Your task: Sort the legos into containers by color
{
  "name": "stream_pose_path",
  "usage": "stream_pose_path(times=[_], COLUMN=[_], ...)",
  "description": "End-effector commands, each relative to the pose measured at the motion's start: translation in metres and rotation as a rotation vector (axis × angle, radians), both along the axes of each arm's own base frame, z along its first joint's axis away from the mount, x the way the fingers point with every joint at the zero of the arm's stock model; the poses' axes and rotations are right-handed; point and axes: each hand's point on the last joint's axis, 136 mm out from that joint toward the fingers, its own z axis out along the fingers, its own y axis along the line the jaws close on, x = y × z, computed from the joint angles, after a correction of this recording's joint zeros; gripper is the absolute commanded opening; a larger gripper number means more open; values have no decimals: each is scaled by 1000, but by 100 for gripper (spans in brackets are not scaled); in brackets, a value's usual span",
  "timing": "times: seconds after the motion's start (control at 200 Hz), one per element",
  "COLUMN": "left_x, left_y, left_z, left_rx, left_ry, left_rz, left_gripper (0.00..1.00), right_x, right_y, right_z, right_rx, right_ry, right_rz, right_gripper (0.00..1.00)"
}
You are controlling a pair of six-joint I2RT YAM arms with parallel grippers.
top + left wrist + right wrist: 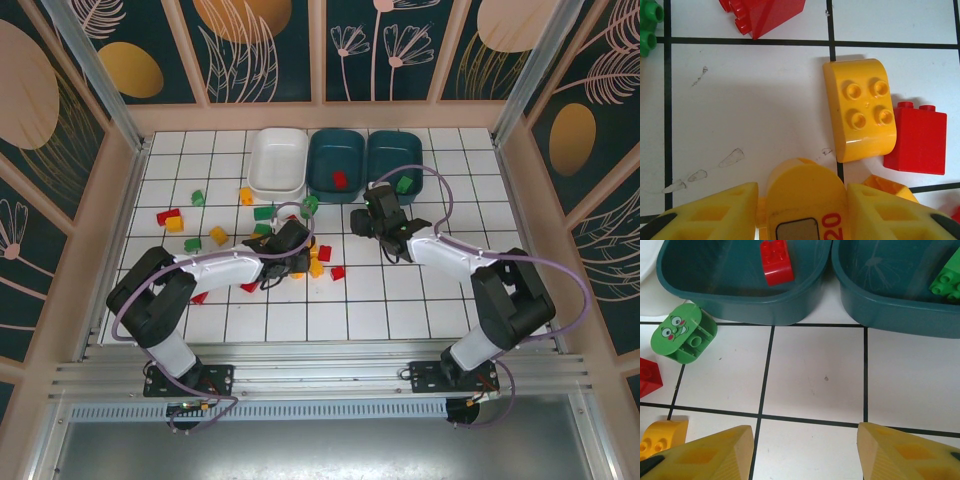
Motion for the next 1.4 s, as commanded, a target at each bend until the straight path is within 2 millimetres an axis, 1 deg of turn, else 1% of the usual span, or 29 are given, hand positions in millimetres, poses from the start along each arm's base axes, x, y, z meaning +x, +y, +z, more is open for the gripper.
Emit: stream_pose_path(times=[0.0, 0.065, 0.13, 0.24, 0.335, 0.405, 0.51, 0.626, 0.846, 0.901, 0.986, 1.056, 1.101, 1.181, 1.231, 1.251, 1.276, 1.286, 1.306, 1.336, 1.396], left_x=[-8, -8, -7, -8, -9, -9, -9, -8, -5, -5, -5, -3, 0, 10, 18, 23, 26, 33, 39, 49, 69], left_y=[15, 14, 13, 20, 24, 28, 28, 27, 25, 24, 25, 24, 23, 23, 25, 28, 34, 32, 33, 37, 43], left_z=[-14, -12, -11, -11, -10, -10, -13, -21, -20, -20, -19, -11, -1, 25, 42, 48, 51, 61, 69, 78, 95], left_rx=[52, 48, 56, 83, 80, 85, 83, 80, 67, 65, 65, 59, 57, 59, 44, 39, 40, 25, 11, -8, -41], left_ry=[35, 32, 33, 34, 32, 34, 38, 59, 56, 57, 54, 44, 28, -21, -54, -64, -68, -88, -103, -119, -149], left_rz=[5, -3, -12, -7, -5, -1, -6, -11, -18, -20, -21, -23, -27, -28, -20, -7, 7, 14, 20, 33, 52], left_gripper=[46, 47, 50, 56, 63, 64, 60, 58, 53, 49, 38, 32, 27, 20, 19, 19, 17, 16, 13, 11, 11], right_x=[0, 0, 1, 0, -1, -1, -1, -1, -3, -3, -4, -4, -4, -4, -3, -3, -3, -2, -2, -1, 0], right_y=[-3, -3, -3, -2, -3, -3, -3, -1, -2, -2, -1, 0, 0, -2, -3, -3, -5, -5, -6, -7, -9], right_z=[19, 21, 24, 26, 27, 28, 29, 31, 32, 32, 33, 34, 37, 40, 44, 46, 47, 48, 49, 50, 52], right_rx=[7, 7, 9, 9, 5, 4, 8, 12, 7, 8, 10, 10, 9, 3, 2, 1, 0, 0, -2, -3, 1], right_ry=[-54, -57, -62, -67, -69, -72, -75, -77, -80, -79, -81, -83, -88, -98, -108, -112, -116, -118, -119, -122, -126], right_rz=[-19, -19, -20, -18, -17, -18, -16, -14, -15, -16, -12, -11, -10, -15, -17, -17, -19, -20, -24, -25, -28], right_gripper=[57, 58, 58, 57, 58, 58, 58, 57, 58, 57, 57, 57, 58, 58, 58, 58, 57, 58, 57, 57, 57])
